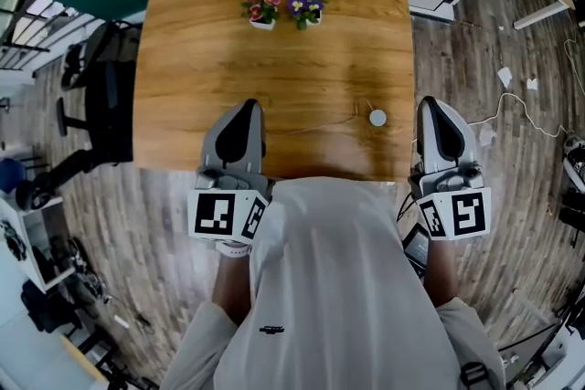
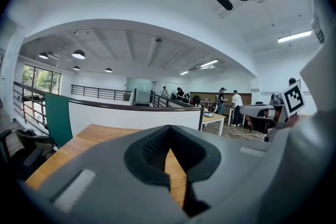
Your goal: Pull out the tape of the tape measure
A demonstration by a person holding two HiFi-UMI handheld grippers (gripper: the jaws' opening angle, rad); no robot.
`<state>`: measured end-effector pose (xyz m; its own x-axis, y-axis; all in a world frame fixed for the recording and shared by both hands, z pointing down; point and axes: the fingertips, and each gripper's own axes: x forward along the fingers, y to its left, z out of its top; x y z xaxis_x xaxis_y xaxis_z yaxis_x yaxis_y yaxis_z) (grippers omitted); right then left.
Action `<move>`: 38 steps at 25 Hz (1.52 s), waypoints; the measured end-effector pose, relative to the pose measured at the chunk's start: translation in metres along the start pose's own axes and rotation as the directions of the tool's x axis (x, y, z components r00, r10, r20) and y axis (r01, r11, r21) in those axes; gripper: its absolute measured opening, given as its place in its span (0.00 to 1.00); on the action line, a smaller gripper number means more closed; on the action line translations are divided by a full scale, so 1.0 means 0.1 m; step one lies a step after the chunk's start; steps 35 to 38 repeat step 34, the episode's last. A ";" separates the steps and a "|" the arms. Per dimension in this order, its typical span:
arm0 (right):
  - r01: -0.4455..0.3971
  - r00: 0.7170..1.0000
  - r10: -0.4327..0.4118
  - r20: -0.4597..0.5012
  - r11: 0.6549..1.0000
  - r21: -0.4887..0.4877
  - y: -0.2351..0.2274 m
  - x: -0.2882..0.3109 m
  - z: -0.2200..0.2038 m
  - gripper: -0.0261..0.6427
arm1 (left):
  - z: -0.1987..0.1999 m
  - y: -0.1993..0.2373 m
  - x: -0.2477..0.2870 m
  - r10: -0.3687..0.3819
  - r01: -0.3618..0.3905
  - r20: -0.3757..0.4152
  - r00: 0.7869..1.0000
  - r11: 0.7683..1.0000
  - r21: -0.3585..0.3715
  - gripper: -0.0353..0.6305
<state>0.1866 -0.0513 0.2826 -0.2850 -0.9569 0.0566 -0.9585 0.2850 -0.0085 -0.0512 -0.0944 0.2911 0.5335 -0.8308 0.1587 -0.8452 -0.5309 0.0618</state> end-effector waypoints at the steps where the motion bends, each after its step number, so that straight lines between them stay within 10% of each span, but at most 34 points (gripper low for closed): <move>1: -0.004 1.000 0.004 0.000 1.000 -0.004 0.01 0.00 0.01 0.04 | 0.00 -0.01 0.00 0.000 0.000 0.001 1.000 1.000 0.000 0.08; 38: -0.095 0.995 0.095 -0.020 0.995 -0.033 0.27 -0.11 0.09 0.04 | 0.00 -0.10 -0.11 -0.030 0.030 0.006 1.000 1.000 0.009 0.08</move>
